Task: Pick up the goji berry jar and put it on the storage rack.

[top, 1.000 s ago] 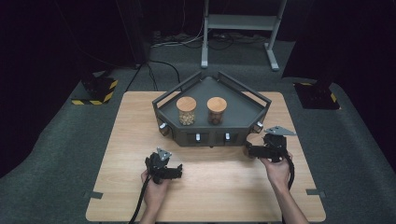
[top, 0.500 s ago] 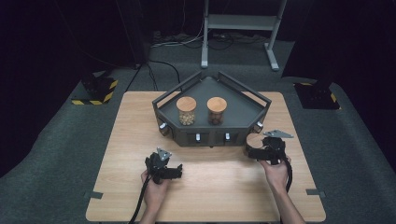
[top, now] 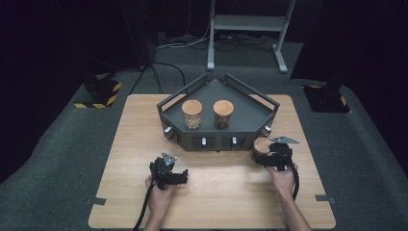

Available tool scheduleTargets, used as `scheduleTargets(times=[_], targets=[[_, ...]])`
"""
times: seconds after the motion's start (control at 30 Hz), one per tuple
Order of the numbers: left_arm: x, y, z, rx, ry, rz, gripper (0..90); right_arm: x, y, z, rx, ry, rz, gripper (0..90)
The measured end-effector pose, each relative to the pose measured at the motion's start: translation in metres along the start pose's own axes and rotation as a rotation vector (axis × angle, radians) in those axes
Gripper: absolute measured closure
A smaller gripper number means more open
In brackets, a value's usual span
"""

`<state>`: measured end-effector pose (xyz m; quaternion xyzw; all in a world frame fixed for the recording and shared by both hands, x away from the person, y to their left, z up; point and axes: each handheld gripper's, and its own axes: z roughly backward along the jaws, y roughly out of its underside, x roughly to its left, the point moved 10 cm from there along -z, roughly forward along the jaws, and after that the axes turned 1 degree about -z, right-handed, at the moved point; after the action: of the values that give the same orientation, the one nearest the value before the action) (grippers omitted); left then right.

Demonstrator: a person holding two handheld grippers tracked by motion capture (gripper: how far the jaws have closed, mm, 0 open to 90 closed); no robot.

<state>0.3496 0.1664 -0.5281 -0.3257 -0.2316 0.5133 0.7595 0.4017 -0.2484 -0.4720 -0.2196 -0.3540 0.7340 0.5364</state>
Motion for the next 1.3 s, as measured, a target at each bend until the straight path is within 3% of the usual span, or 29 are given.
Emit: scheduleTargets(times=[0.93,1.3], targets=[[0.000,0.000,0.000,0.000,0.000,0.000,3.2,0.007,-0.002,-0.027,0.035,0.031,-0.024,21.8],[0.000,0.000,0.000,0.000,0.000,0.000,3.2,0.010,0.000,-0.028,0.026,0.047,-0.001,24.2]])
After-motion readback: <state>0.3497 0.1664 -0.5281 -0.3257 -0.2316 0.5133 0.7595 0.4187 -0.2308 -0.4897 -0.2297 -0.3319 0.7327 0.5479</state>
